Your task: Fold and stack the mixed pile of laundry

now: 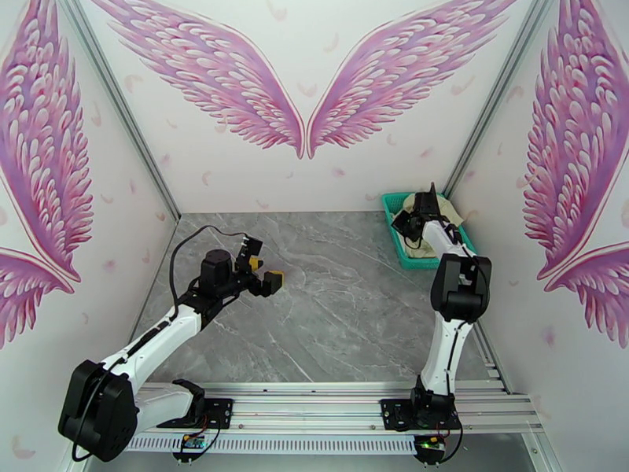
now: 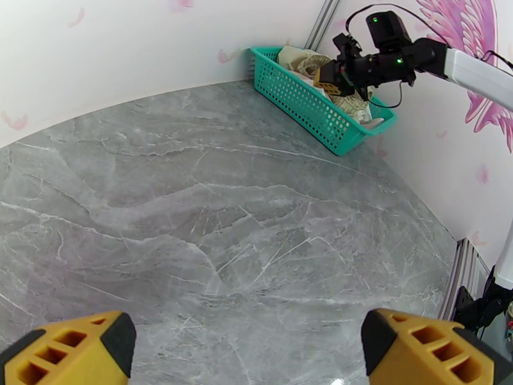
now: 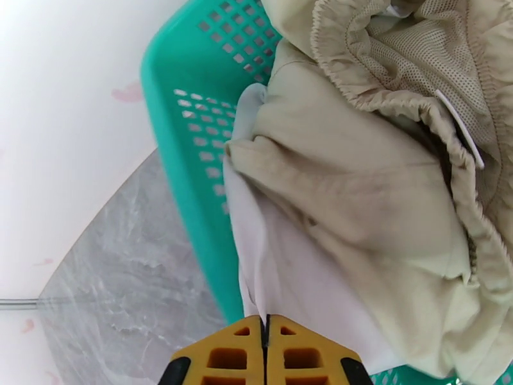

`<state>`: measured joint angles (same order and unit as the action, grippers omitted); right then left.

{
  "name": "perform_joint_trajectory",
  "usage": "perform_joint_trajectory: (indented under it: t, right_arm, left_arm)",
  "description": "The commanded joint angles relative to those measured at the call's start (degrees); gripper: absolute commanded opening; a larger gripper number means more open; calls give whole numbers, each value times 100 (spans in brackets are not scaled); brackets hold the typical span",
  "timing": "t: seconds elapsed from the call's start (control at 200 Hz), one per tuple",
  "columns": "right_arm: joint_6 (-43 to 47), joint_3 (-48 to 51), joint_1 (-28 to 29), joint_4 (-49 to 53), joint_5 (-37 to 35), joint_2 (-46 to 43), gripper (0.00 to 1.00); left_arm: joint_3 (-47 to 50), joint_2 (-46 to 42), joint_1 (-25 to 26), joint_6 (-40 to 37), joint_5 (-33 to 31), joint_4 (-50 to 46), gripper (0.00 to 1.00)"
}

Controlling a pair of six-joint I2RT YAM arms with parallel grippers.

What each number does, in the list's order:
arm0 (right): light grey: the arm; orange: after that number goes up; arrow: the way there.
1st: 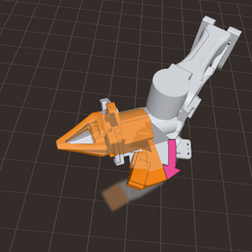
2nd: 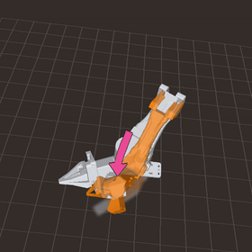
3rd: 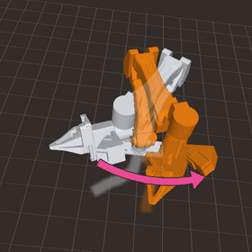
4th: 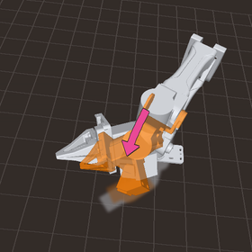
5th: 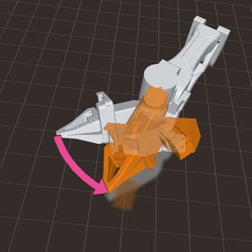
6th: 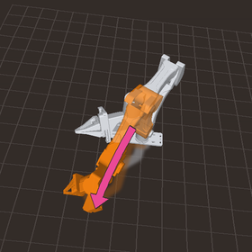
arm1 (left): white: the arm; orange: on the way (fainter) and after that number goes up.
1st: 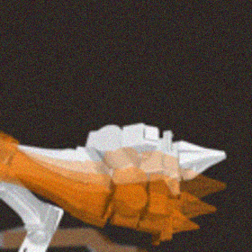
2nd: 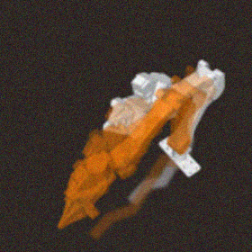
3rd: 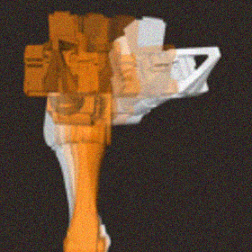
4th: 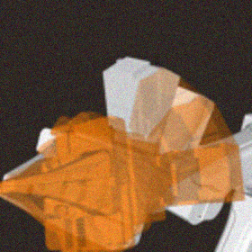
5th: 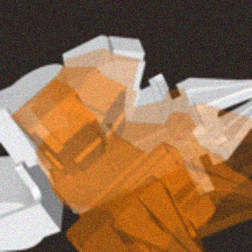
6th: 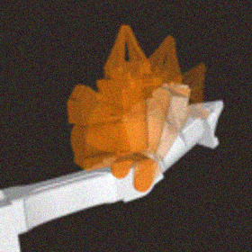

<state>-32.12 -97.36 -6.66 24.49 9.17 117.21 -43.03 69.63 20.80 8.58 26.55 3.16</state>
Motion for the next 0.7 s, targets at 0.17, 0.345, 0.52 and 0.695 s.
perform_joint_trajectory:
  t: [0.17, 0.345, 0.52, 0.695]
  right_arm:
    - [64, 730, 932, -957, -682, -1722, 0]
    - [278, 755, 1534, -1099, -1554, -2331, 0]
    - [701, 616, 2033, -1485, -2289, -2614, 0]
    - [1012, -19, 2273, -1408, -2417, -2644, 0]
  left_arm:
    - [-66, -96, 47, -40, 94, 55, 99]
    - [-94, -238, 52, -25, 156, 0, 99]
    - [30, -365, 56, -49, 106, 2, 99]
    - [38, -482, 56, -40, 118, -56, 99]
